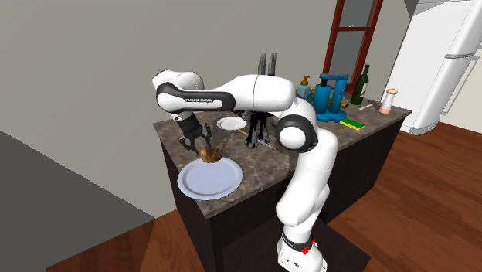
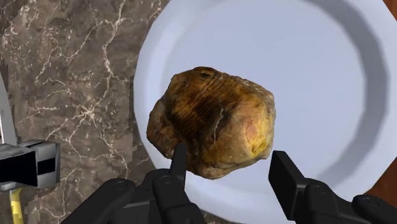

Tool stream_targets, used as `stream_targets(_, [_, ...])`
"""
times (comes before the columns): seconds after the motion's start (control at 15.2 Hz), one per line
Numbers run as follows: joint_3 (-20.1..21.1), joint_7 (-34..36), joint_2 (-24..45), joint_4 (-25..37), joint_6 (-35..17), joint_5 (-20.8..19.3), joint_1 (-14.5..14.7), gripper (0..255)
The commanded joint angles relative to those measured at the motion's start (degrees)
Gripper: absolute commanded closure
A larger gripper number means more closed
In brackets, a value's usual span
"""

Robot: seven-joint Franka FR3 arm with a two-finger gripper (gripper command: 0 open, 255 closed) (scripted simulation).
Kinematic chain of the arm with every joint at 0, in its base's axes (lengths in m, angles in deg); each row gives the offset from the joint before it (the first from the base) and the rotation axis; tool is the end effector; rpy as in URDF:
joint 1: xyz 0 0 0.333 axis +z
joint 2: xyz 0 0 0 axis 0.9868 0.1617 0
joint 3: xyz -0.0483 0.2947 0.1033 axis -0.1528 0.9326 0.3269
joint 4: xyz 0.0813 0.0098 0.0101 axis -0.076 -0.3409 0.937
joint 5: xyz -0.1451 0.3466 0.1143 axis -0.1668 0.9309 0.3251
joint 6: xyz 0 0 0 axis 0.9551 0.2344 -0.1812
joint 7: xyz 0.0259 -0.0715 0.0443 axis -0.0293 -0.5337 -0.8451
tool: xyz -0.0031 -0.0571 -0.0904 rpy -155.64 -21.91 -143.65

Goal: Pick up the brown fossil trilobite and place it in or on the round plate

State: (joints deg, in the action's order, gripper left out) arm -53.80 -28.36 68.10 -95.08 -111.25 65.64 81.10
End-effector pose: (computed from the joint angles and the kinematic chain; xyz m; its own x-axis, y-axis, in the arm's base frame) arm 0.4402 0.2377 0.5925 0.9608 -0.1875 -0.2044 -0.1193 -0.9446 0.3059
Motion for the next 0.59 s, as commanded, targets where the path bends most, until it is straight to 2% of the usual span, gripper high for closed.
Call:
stream_targets(0.0, [0.9, 1.8, 0.2, -0.6, -0.5, 0.6, 0.8, 255])
stream_targets(0.53, [0.7, 2.0, -0.8, -7.8, -6.9, 1.1, 0.7, 255])
